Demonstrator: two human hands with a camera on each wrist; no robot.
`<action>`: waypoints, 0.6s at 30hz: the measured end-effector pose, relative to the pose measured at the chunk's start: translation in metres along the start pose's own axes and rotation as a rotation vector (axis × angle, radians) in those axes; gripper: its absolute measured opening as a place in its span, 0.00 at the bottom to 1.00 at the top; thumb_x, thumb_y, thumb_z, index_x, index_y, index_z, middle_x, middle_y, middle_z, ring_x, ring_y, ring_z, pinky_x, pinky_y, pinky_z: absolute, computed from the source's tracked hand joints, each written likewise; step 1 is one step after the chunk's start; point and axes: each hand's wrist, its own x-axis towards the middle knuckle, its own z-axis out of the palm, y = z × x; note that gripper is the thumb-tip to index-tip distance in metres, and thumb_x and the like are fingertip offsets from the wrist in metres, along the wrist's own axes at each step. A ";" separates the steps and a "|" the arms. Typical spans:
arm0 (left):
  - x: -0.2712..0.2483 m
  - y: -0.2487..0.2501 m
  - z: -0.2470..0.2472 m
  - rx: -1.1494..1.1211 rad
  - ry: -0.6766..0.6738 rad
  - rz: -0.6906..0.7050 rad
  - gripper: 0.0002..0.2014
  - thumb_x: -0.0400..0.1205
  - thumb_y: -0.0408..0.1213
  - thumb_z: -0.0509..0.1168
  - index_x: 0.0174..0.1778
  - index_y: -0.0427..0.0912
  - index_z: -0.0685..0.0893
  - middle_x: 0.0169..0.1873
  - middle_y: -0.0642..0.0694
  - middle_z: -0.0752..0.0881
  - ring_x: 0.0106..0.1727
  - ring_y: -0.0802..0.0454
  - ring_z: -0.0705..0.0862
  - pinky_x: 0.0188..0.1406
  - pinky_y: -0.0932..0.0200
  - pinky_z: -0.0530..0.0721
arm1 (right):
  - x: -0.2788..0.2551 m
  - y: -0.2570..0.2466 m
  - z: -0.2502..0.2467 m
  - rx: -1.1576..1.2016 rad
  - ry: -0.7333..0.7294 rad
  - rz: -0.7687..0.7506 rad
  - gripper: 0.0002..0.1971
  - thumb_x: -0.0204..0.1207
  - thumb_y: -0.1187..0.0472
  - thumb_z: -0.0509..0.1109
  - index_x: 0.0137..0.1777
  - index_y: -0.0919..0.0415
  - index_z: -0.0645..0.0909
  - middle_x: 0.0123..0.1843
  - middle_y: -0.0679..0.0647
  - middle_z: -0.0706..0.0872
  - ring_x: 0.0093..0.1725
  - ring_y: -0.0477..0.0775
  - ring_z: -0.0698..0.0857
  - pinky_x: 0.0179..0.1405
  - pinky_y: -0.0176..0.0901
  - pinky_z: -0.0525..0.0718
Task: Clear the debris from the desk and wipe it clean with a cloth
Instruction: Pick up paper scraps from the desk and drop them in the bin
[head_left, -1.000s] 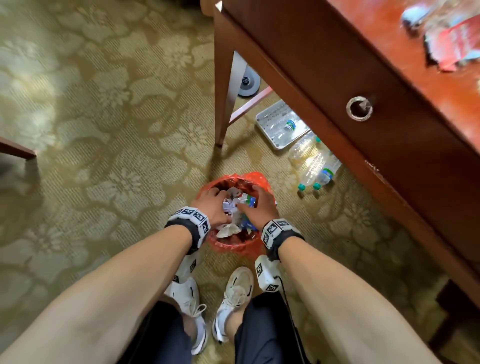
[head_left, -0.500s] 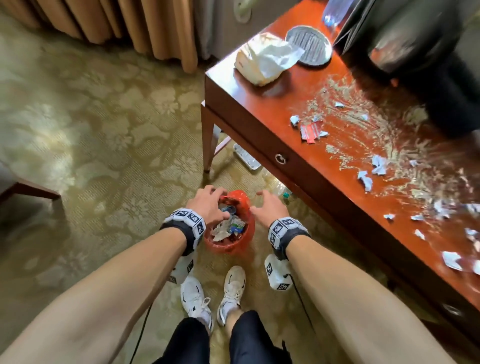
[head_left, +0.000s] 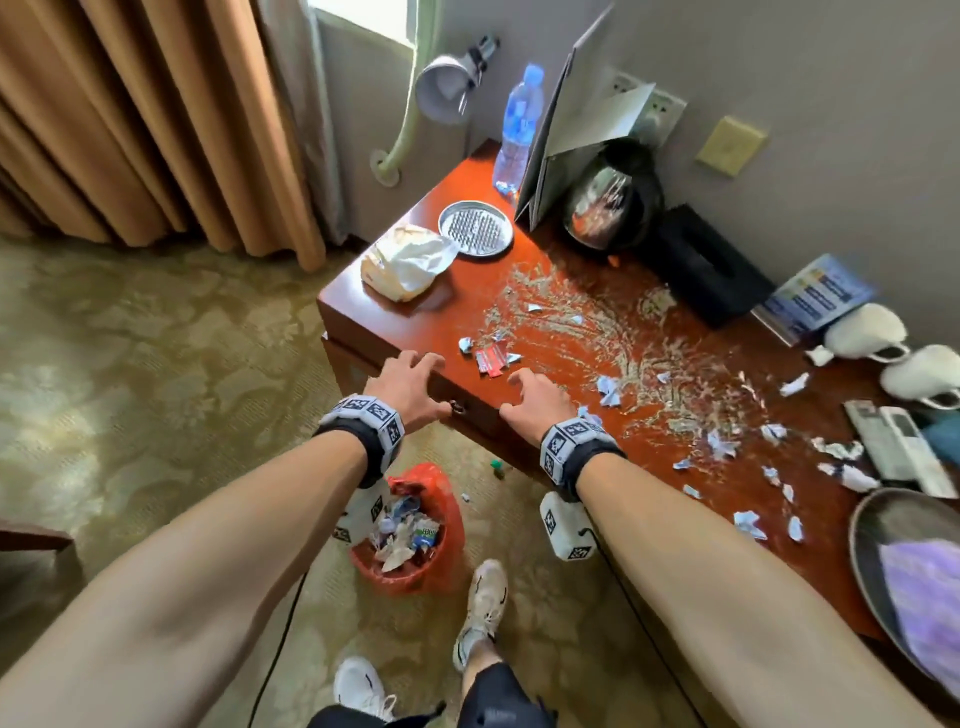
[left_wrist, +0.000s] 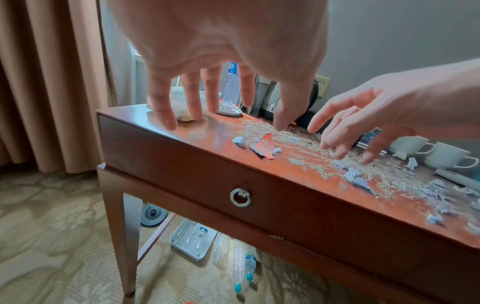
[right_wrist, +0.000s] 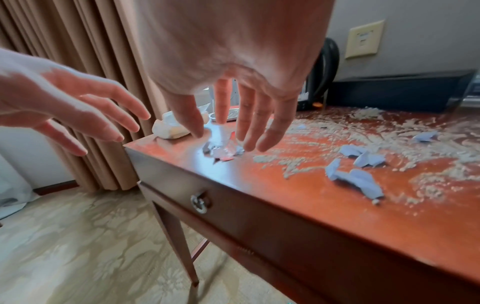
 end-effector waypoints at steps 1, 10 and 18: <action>0.005 0.009 -0.002 0.007 0.003 0.000 0.34 0.73 0.54 0.72 0.75 0.59 0.68 0.76 0.45 0.67 0.75 0.43 0.69 0.70 0.39 0.75 | 0.005 0.008 -0.007 0.012 0.009 0.008 0.24 0.77 0.52 0.67 0.73 0.50 0.72 0.67 0.55 0.79 0.63 0.61 0.81 0.62 0.52 0.79; 0.050 0.066 -0.001 0.042 0.019 -0.067 0.34 0.74 0.54 0.71 0.76 0.59 0.68 0.75 0.45 0.69 0.72 0.44 0.71 0.68 0.44 0.77 | 0.063 0.063 -0.038 0.029 -0.036 -0.045 0.24 0.78 0.54 0.68 0.74 0.53 0.71 0.68 0.56 0.77 0.63 0.60 0.80 0.60 0.49 0.78; 0.085 0.095 0.016 0.051 -0.041 -0.072 0.37 0.74 0.59 0.72 0.78 0.60 0.66 0.77 0.42 0.65 0.78 0.42 0.63 0.74 0.41 0.71 | 0.101 0.079 -0.048 0.028 -0.051 -0.071 0.24 0.77 0.55 0.68 0.73 0.52 0.71 0.71 0.55 0.77 0.63 0.59 0.81 0.65 0.55 0.80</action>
